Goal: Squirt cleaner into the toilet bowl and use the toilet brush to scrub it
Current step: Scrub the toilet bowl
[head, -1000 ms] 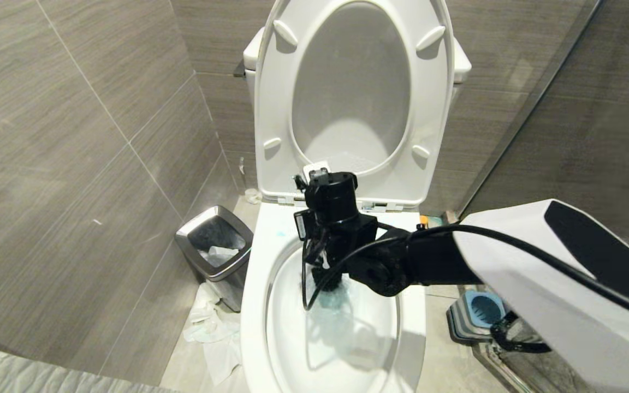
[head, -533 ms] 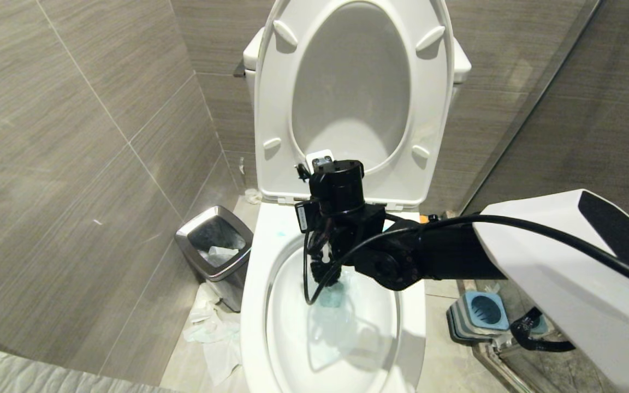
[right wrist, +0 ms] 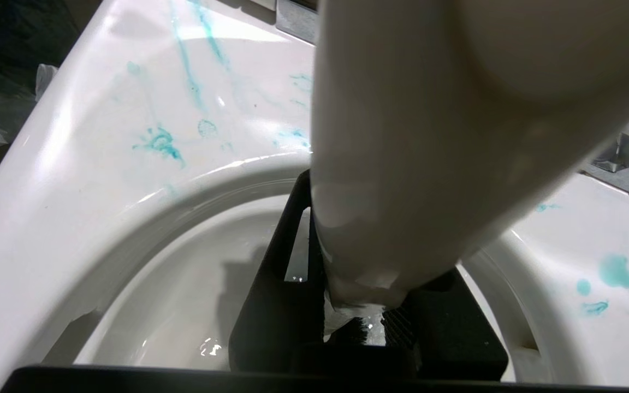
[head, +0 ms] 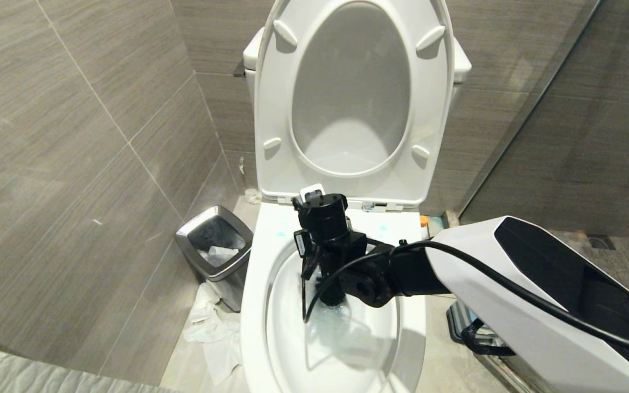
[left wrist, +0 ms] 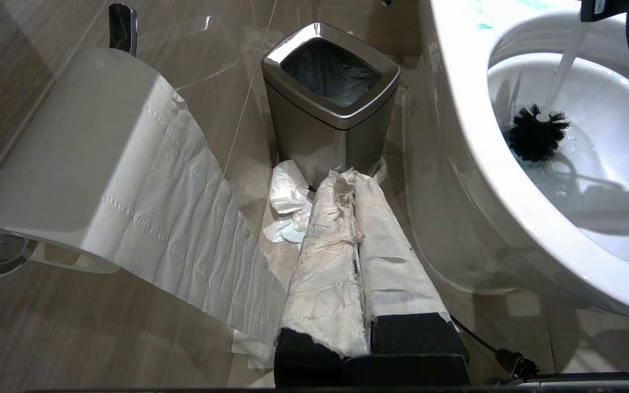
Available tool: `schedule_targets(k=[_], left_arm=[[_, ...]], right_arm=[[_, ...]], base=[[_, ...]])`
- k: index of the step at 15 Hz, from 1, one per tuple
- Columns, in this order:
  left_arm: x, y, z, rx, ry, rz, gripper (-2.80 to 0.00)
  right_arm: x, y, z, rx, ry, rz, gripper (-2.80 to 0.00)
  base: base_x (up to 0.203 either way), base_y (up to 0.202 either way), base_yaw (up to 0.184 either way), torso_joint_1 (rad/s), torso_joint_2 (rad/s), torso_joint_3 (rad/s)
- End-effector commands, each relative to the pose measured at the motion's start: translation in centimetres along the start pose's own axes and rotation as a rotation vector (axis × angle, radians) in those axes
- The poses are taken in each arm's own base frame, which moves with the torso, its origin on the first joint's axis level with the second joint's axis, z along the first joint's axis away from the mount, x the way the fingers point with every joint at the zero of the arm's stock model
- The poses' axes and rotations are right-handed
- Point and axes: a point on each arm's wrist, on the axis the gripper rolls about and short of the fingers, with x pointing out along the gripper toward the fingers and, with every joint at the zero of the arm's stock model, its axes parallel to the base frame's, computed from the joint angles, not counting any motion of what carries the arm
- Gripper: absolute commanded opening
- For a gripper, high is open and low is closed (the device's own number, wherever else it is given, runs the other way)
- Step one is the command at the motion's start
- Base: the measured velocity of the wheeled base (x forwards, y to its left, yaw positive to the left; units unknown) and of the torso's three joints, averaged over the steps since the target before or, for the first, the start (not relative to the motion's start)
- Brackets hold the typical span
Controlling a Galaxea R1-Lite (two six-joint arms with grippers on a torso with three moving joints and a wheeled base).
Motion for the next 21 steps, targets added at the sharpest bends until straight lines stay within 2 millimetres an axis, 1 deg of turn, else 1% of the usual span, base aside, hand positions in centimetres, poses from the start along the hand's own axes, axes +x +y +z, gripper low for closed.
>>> schedule_targets(k=[1,3,4,5,6,8,9,12,15,18,21], left_arm=[[0.0,0.0,0.0,0.000,0.002,0.001,-2.80],[0.0,0.0,0.0,0.000,0.002,0.001,-2.80],[0.0,0.0,0.0,0.000,0.002,0.001,-2.80],[0.0,0.0,0.0,0.000,0.002,0.001,-2.80],[0.0,0.0,0.0,0.000,0.002,0.001,-2.80],[0.0,0.0,0.0,0.000,0.002,0.001,-2.80],[0.0,0.0,0.0,0.000,0.002,0.001,-2.80],[0.0,0.0,0.0,0.000,0.002,0.001,-2.80],[0.0,0.0,0.0,0.000,0.002,0.001,-2.80],[0.0,0.0,0.0,0.000,0.002,0.001,-2.80],[0.0,0.0,0.0,0.000,0.002,0.001,-2.80]], right_arm=[[-1.6,-0.9,2.2,0.017,-0.031,-0.002,-2.80],[-4.5,-2.3,4.8,0.029,-0.056,0.007,-2.80],[-5.7,-2.9,5.0,0.018,-0.044,0.010,-2.80],[-7.0,-3.7,5.0,0.006,-0.029,0.011,-2.80],[-7.9,-4.3,4.6,-0.009,-0.010,0.014,-2.80],[-9.1,-4.8,3.4,-0.037,0.031,0.022,-2.80],[-9.5,-4.6,2.8,-0.044,0.037,0.030,-2.80],[-10.2,-3.6,2.1,-0.052,0.030,0.060,-2.80],[-11.5,-1.1,1.6,-0.074,0.027,0.120,-2.80],[-10.9,0.9,1.8,-0.073,0.003,0.142,-2.80],[-9.5,2.5,2.3,-0.068,-0.031,0.144,-2.80]], base=[[0.000,0.000,0.000,0.000,0.00,0.000],[0.000,0.000,0.000,0.000,0.00,0.000],[0.000,0.000,0.000,0.000,0.00,0.000],[0.000,0.000,0.000,0.000,0.00,0.000],[0.000,0.000,0.000,0.000,0.00,0.000],[0.000,0.000,0.000,0.000,0.00,0.000],[0.000,0.000,0.000,0.000,0.00,0.000],[0.000,0.000,0.000,0.000,0.00,0.000],[0.000,0.000,0.000,0.000,0.00,0.000],[0.000,0.000,0.000,0.000,0.00,0.000],[0.000,0.000,0.000,0.000,0.00,0.000]])
